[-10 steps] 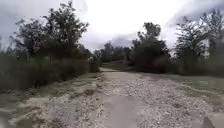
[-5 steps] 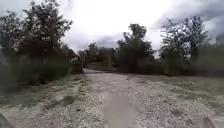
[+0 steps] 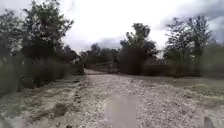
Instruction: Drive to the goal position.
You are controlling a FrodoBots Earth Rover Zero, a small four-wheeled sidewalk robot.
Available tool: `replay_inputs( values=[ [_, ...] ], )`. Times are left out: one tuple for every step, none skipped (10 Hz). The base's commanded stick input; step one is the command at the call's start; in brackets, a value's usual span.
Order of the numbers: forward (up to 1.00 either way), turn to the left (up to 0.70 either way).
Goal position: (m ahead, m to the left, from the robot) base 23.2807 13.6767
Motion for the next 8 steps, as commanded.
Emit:
replay_inputs(
  values=[
    [0.7, -0.09],
    [0.7, -0.35],
    [0.7, -0.35],
    [0.7, -0.35],
    [0.7, -0.35],
    [0.7, -0.35],
    [0.7, -0.35],
    [0.7, -0.35]
  ],
)
